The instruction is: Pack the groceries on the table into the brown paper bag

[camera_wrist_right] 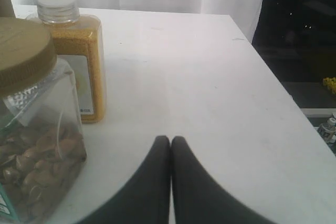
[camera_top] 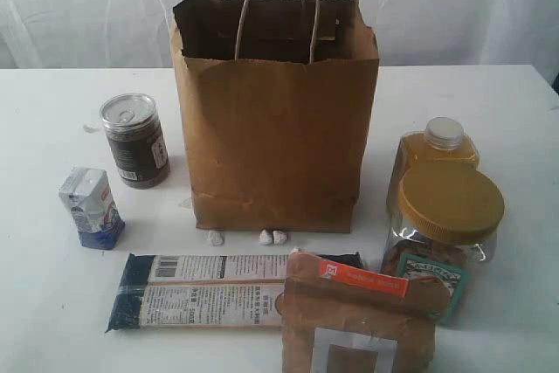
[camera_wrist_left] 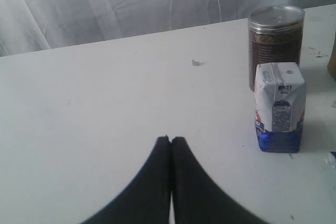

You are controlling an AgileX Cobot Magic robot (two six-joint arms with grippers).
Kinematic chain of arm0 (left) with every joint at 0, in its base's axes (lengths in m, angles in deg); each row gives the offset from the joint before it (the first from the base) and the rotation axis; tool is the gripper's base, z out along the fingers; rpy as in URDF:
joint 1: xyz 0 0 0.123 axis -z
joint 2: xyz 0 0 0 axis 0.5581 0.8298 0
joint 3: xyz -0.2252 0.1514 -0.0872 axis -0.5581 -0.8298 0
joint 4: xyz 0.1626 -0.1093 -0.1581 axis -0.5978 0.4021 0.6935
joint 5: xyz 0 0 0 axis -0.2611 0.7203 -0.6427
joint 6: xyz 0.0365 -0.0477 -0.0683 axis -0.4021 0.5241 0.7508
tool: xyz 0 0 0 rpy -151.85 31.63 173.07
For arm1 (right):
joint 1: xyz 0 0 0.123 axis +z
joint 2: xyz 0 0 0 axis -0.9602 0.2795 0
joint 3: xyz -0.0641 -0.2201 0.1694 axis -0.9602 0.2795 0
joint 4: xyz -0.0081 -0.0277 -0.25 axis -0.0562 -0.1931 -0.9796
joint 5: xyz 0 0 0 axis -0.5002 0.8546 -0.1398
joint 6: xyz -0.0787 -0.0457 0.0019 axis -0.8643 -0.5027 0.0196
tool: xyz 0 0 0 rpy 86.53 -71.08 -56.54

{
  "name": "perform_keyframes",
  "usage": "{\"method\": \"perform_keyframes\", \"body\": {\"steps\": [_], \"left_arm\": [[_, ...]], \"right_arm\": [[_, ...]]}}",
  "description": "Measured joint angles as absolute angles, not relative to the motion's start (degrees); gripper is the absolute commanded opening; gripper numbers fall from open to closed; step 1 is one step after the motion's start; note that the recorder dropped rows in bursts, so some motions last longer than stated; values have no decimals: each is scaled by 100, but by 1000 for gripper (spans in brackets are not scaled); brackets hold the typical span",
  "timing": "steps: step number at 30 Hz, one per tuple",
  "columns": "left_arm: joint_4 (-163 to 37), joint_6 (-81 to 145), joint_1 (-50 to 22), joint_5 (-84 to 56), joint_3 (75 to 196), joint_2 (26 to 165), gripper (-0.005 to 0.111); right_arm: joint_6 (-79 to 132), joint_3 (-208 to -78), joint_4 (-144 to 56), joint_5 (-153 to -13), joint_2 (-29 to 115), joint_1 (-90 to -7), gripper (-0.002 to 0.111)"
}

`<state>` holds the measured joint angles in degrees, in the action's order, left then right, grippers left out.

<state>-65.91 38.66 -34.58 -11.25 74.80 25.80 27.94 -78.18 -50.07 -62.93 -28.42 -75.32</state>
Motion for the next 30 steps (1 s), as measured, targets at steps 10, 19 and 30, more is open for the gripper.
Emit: {"method": "perform_keyframes", "body": {"steps": [10,19,30], "left_arm": [[-6591,3866,-3458,-1125,7480,2580,0],[-6591,3866,-3458,-1125,7480,2580,0],[-6591,3866,-3458,-1125,7480,2580,0]], "right_arm": [[2794,-7818,-5007,-6293,-2842,-7532,0],[3145,-7805,-4478,-6735,-2842,-7532,0],[4612,-7805,-3229,-8762,-2842,-7532,0]]}}
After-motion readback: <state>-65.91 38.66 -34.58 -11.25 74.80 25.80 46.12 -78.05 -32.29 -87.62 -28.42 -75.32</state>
